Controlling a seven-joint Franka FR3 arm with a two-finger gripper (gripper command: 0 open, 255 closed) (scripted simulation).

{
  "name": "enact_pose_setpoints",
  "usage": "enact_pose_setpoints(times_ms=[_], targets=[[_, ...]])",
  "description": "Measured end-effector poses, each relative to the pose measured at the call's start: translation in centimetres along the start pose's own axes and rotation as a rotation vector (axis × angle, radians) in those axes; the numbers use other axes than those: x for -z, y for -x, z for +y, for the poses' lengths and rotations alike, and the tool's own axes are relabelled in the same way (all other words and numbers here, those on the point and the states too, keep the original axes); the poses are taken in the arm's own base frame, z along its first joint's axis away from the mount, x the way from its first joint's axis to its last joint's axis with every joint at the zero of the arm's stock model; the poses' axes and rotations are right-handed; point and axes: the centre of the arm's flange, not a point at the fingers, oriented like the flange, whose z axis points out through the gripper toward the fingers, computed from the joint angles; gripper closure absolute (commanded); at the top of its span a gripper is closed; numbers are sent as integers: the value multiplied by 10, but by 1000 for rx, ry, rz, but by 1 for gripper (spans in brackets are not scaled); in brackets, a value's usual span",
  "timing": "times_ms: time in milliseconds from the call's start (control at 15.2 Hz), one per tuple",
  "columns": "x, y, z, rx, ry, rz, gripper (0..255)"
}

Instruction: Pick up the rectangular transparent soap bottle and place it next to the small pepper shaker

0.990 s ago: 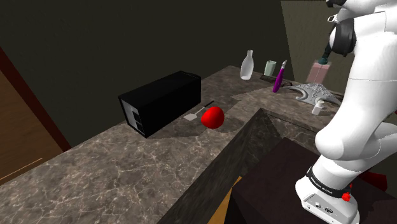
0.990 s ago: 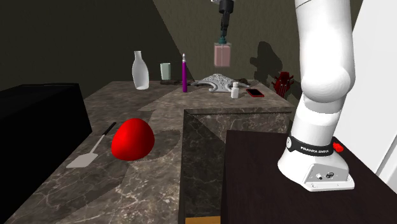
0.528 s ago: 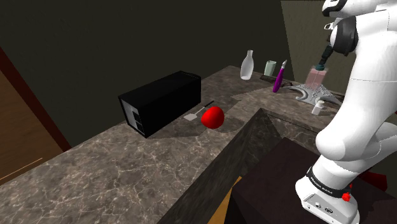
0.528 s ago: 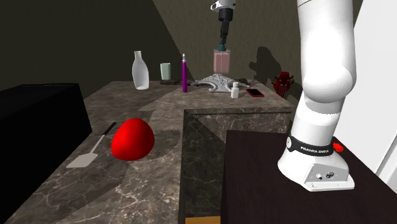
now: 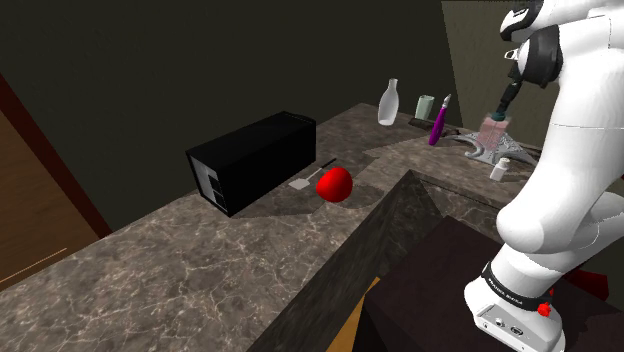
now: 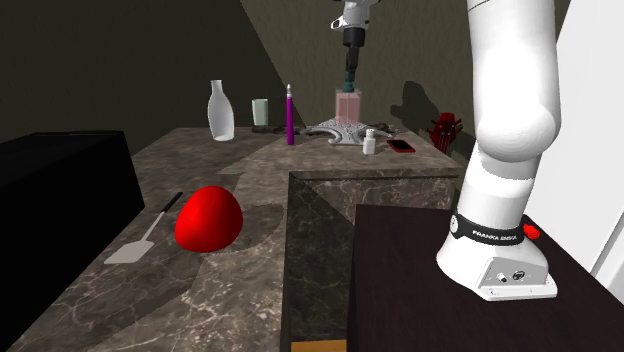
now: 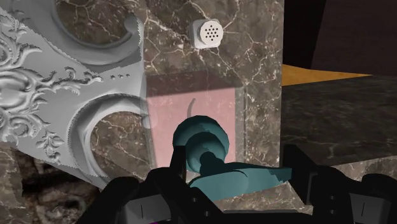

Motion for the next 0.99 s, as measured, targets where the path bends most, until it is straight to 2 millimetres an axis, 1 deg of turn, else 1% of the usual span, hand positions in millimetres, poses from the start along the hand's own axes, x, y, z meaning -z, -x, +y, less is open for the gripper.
enact_pose_setpoints(times_ms=[990], targets=[[-78, 5, 10, 0, 0, 0, 255]])
